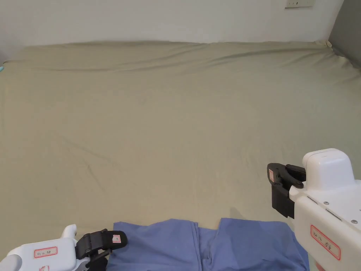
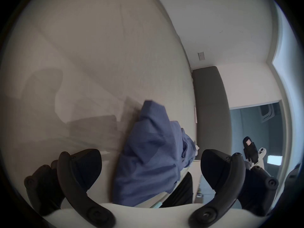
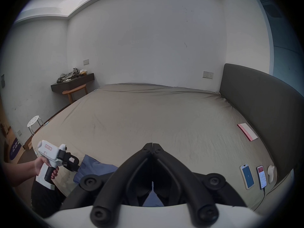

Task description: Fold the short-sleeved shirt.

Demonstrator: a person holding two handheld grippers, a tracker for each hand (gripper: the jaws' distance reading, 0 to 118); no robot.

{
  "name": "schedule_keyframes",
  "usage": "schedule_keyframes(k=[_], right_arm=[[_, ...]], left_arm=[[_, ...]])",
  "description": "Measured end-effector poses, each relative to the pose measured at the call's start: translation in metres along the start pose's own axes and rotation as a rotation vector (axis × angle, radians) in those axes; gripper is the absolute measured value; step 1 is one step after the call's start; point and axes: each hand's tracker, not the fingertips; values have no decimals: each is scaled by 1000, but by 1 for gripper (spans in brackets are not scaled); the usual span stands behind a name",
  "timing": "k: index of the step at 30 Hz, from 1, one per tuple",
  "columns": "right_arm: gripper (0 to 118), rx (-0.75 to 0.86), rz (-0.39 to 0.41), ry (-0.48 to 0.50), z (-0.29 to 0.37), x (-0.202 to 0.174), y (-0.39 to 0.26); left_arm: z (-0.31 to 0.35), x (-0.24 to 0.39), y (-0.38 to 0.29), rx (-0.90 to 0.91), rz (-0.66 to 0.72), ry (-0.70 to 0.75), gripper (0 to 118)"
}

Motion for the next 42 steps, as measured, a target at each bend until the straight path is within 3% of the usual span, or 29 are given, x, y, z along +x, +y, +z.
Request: schedule_keyframes(k=[3, 4, 5, 7, 10, 14, 19, 24, 34, 42], right_arm=[[0, -3, 1, -2, -1, -1, 1], [0, -4, 0, -1, -2, -1, 1], [0, -5, 0, 0, -4, 1, 0], [0, -6, -1, 1, -6, 2, -1], [0, -7, 0, 7, -4, -6, 1], [0, -6, 11, 9, -2, -7, 2], [0, 2, 11, 9, 1, -15, 7], [0, 8, 24, 16, 3, -23, 10], [0, 13, 32, 53, -2, -39, 14], [0, 21, 35, 70, 0, -45, 17]], left_arm=[[-16, 12, 3, -17, 32, -110, 116], [-23, 14, 2, -37, 49, -107, 105], [-31, 17, 0, -32, 15, -45, 82], [-45, 26, -5, -63, -139, 191, 13], [-33, 21, -7, -10, -37, 99, 13], [-9, 31, -5, 38, -185, 249, 13], [27, 46, -3, 143, -176, 215, 12], [67, 70, -2, 188, -333, 373, 12], [157, 96, 2, 350, -344, 442, 10], [127, 159, -6, 285, -485, 535, 8]])
